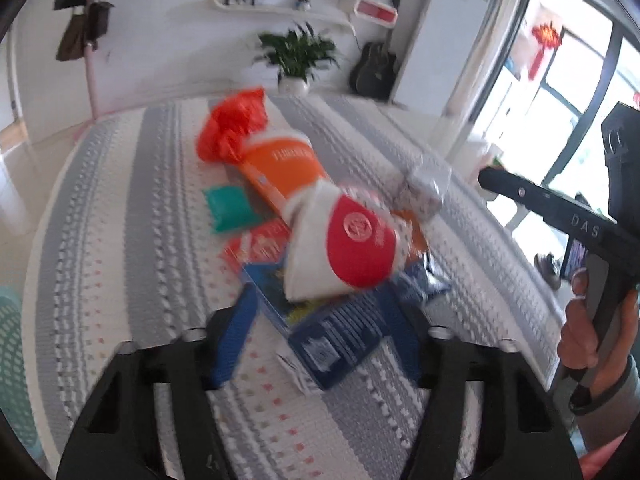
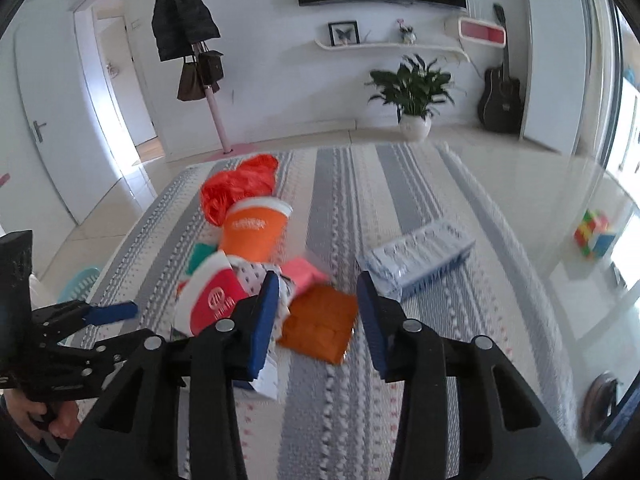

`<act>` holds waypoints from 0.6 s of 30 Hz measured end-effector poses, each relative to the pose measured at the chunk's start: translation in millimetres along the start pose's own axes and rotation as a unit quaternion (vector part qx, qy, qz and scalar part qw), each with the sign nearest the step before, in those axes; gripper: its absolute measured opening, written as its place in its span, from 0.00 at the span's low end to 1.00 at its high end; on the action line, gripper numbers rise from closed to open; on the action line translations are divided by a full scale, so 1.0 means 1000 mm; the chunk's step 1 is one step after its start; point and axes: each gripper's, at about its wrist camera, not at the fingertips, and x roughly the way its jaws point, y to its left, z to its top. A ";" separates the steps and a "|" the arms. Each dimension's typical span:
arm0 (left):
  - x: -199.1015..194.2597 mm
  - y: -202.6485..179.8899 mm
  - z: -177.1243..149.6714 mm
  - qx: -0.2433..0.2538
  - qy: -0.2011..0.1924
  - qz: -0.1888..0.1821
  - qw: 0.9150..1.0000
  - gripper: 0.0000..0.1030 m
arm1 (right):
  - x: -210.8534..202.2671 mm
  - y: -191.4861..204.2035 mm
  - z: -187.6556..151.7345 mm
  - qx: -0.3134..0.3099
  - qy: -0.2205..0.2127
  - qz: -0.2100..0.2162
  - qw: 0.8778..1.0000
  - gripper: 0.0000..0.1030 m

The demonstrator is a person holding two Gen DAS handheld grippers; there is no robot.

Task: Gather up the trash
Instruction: 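Move both open tools back over the table, then grasp the dark blue milk carton with the left tool while the right tool grasps the white-blue carton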

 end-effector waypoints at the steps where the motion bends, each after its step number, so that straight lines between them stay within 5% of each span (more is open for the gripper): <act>1: 0.003 -0.003 -0.002 0.003 0.008 -0.006 1.000 0.48 | 0.002 0.001 -0.001 0.001 0.001 0.000 1.000 0.36; 11: 0.006 -0.066 -0.041 0.041 0.067 -0.119 0.990 0.51 | 0.005 -0.017 -0.008 0.028 0.011 -0.005 1.000 0.36; 14: 0.017 -0.077 -0.041 0.035 0.072 -0.110 0.991 0.63 | 0.004 -0.027 -0.008 0.040 0.011 -0.011 0.999 0.36; 18: 0.035 -0.078 -0.029 0.022 0.071 -0.078 0.994 0.64 | 0.002 -0.036 -0.007 0.046 0.008 -0.021 0.999 0.36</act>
